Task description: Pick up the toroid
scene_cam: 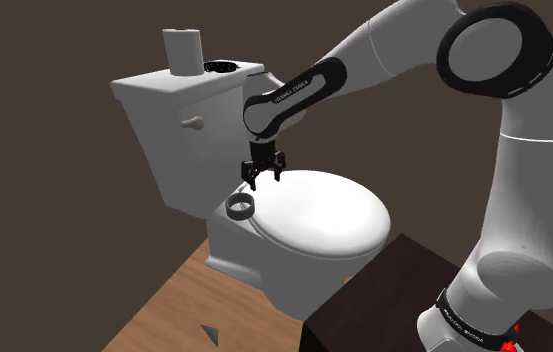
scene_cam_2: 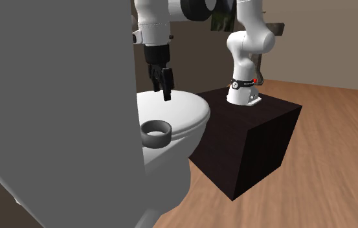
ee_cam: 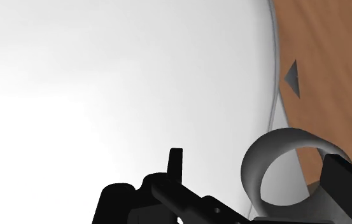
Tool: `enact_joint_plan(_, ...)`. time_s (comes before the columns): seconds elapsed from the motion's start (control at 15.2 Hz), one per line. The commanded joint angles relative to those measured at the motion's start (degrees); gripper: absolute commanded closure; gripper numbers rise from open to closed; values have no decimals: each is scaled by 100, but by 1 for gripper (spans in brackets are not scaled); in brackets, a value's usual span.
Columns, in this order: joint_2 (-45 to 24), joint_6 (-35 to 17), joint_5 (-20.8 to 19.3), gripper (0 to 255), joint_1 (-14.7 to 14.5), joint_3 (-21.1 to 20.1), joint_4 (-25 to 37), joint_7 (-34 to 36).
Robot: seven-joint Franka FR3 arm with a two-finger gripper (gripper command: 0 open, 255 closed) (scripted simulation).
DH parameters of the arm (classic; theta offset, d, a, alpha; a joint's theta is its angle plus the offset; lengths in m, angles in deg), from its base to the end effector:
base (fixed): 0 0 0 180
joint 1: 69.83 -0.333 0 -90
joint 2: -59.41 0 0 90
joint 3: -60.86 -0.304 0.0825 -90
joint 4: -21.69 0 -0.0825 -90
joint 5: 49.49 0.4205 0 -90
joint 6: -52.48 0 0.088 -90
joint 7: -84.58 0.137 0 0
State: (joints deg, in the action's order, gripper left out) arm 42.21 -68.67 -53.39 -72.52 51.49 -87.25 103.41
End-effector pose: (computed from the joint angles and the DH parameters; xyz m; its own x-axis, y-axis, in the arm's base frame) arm 0.6204 0.1257 0.2759 0.9934 -0.0866 -0.0757 -0.0843 -0.9959 0.0332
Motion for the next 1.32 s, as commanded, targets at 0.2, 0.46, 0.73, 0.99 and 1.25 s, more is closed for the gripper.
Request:
enact_joint_plan(0.2,-1182,2,-155,0,-169,33,1106,169)
enact_joint_plan(0.46,-1515,-140,-198,0,-211,58,1284,201)
enact_joint_plan(0.73,-1694,-362,-229,0,-224,79,1240,221)
enact_joint_plan(0.99,-1725,-389,-234,255,-222,83,1244,217)
enact_joint_plan(1.25,-1723,-390,-233,255,-222,83,1240,218)
